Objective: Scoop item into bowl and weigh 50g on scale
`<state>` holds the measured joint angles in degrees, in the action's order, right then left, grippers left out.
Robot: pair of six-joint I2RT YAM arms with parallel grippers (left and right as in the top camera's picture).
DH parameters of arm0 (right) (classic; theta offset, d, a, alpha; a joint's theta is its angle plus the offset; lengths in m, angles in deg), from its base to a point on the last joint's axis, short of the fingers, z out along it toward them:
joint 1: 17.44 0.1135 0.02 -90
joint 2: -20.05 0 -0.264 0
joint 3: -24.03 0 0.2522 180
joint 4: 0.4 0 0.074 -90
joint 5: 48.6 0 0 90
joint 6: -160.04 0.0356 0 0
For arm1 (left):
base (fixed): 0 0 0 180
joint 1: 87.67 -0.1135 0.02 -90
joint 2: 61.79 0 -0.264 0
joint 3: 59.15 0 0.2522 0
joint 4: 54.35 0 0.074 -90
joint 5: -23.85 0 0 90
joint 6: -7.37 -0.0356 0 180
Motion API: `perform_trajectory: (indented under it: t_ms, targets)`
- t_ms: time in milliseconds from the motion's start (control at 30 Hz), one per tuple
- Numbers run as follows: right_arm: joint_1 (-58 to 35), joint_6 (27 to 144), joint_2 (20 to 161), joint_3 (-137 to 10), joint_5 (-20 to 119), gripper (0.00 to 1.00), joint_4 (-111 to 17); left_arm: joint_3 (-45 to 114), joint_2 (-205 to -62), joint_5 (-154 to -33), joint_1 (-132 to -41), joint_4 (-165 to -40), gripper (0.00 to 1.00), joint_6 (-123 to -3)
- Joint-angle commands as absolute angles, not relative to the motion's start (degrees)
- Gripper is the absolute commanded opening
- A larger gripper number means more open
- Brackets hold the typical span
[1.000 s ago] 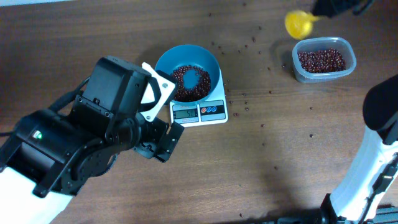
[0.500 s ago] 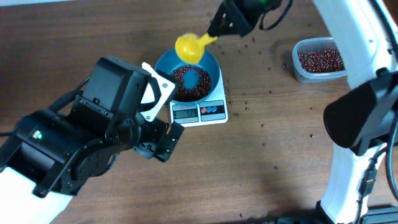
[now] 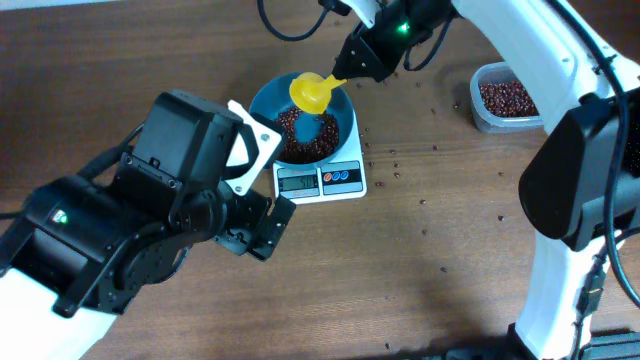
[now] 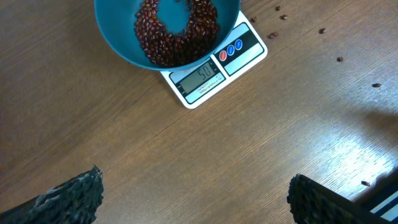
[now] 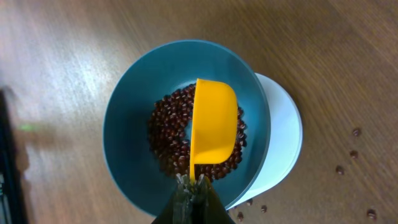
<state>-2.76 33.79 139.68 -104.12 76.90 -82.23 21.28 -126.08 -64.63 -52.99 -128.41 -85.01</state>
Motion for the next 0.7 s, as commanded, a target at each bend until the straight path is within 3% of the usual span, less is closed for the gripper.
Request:
perform_trajectory:
  t_ms: [0,667]
  targets:
    - [-1.0,33.2,139.5,-103.9,73.8,0.04,-81.3,22.3,-125.9,-64.3,-53.2,-128.4,0.99,-85.5]
    - [-0.7,33.5,139.5,-103.9,63.2,0.04,-77.3,22.3,-125.9,-64.2,-53.2,-128.4,0.99,-85.5]
